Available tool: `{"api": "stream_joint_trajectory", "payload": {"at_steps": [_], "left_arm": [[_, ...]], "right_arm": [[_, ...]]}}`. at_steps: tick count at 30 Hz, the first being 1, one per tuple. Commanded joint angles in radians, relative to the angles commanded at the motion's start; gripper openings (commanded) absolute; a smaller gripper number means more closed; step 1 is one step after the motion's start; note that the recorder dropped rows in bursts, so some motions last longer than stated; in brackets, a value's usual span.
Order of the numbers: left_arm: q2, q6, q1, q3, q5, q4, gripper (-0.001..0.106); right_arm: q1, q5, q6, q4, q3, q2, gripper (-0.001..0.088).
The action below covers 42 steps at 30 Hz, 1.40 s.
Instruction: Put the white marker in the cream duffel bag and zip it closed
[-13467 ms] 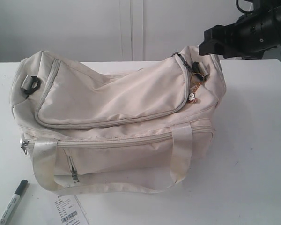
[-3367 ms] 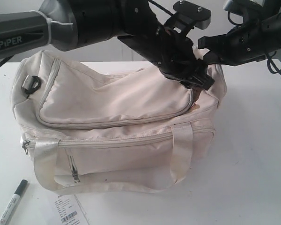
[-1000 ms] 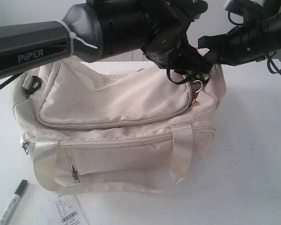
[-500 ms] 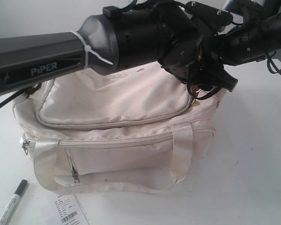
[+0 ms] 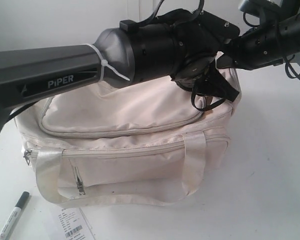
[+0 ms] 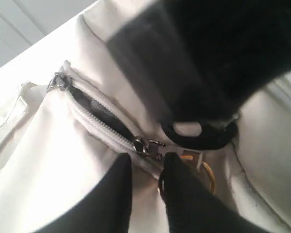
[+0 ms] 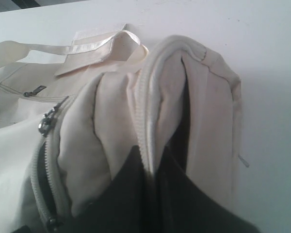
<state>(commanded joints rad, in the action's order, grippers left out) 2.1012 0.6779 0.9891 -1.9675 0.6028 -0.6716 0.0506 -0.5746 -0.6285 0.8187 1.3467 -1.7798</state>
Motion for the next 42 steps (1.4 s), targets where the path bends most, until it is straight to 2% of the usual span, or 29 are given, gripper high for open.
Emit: {"api": "stream_joint_trajectory", "payload": {"at_steps": [1,8,15,20,22,24,26,27,28,32,42], "left_arm": [[0.000,-0.004,0.000,0.000,0.000,0.002,0.000],[-0.020,-0.008,0.000,0.000,0.002,0.010,0.000],[-0.056,-0.123,0.000,0.000,0.012,0.092,0.000],[-0.071,-0.148,0.000,0.000,0.060,0.122,0.000],[-0.067,-0.132,-0.013,0.000,0.092,0.158,0.007],[-0.062,-0.132,-0.036,0.000,0.097,0.249,0.020],[-0.059,-0.132,-0.070,0.000,0.080,0.369,0.040],[-0.059,-0.134,-0.100,0.000,0.060,0.451,0.057],[-0.064,-0.138,-0.110,0.000,0.056,0.467,0.061],[-0.077,-0.148,-0.139,0.000,0.059,0.501,0.062],[-0.080,-0.152,-0.152,0.000,-0.032,0.698,0.062]], "right_arm": [[0.000,0.000,0.000,0.000,0.000,0.000,0.0000],[0.000,0.000,0.000,0.000,0.000,0.000,0.0000],[0.000,0.000,0.000,0.000,0.000,0.000,0.0000],[0.000,0.000,0.000,0.000,0.000,0.000,0.0000],[0.000,0.000,0.000,0.000,0.000,0.000,0.0000],[0.000,0.000,0.000,0.000,0.000,0.000,0.0000],[0.000,0.000,0.000,0.000,0.000,0.000,0.0000],[0.000,0.000,0.000,0.000,0.000,0.000,0.0000],[0.000,0.000,0.000,0.000,0.000,0.000,0.0000],[0.000,0.000,0.000,0.000,0.000,0.000,0.0000],[0.000,0.000,0.000,0.000,0.000,0.000,0.0000]]}}
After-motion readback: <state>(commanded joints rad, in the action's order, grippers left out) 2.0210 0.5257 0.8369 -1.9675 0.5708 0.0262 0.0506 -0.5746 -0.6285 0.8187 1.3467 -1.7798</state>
